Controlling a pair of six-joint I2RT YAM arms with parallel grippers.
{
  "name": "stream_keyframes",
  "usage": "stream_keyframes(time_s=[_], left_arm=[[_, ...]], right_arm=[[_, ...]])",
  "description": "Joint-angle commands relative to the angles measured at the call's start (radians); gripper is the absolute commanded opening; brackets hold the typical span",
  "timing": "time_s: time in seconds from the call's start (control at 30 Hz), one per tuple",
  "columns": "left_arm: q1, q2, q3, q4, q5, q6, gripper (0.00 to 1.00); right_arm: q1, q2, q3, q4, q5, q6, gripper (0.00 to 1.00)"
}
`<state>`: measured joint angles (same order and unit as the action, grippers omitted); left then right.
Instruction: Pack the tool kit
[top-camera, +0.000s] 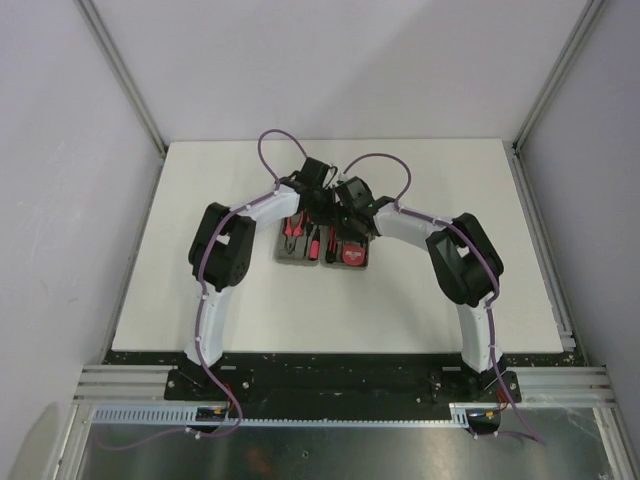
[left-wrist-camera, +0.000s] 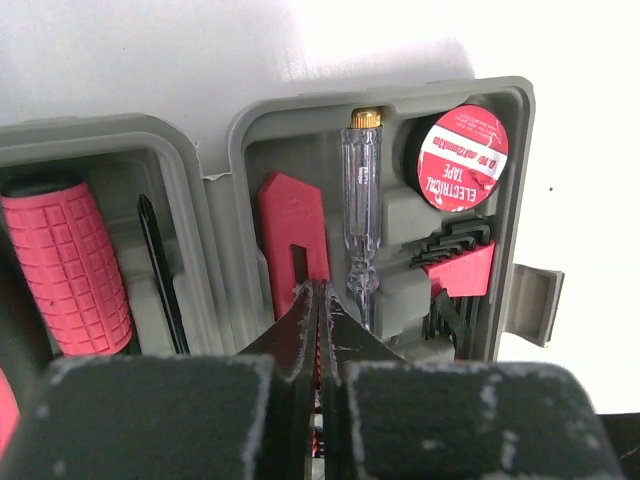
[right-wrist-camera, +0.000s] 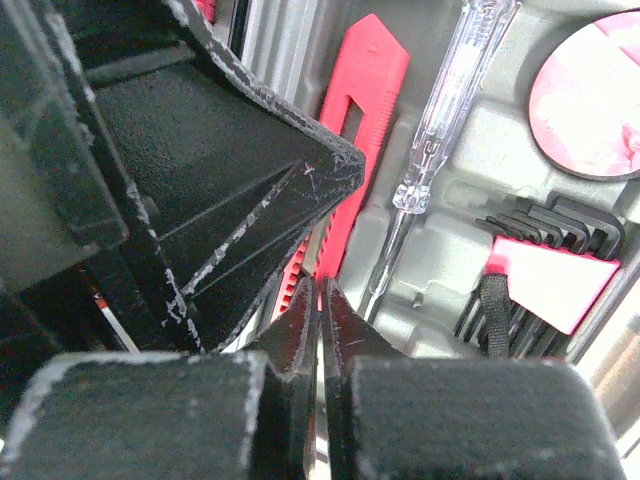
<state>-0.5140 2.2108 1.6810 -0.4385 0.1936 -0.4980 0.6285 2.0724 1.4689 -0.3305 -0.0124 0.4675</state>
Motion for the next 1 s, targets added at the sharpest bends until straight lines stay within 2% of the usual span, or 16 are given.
stream_keyframes(time_s=[0.0,0.13,0.3,0.53,0.77,0.97], left_arm=[[-0.028,0.037,-0.054,-0.111,0.004,-0.004,0.00],[-0.027,0.022,-0.038,-0.111,0.004,0.001,0.00],[-0.010,-0.031,0.014,-0.111,0.004,0.007,0.01],[0.028,-0.114,0.105,-0.112,0.013,0.000,0.14],[0.051,-0.208,0.123,-0.111,0.009,0.005,0.36],[0.135,-0.341,-0.021,-0.111,-0.079,0.020,0.69]], right_arm=[[0.009,0.137,-0.067,-0.166,0.134,-0.024,0.00],[0.012,0.092,-0.067,-0.138,0.156,-0.022,0.00],[0.009,-0.022,-0.086,-0.049,0.176,-0.023,0.05],[0.005,-0.181,-0.107,0.058,0.198,-0.030,0.15],[-0.026,-0.304,-0.162,0.074,0.216,-0.001,0.24],[-0.089,-0.380,-0.229,0.043,0.258,0.029,0.42]])
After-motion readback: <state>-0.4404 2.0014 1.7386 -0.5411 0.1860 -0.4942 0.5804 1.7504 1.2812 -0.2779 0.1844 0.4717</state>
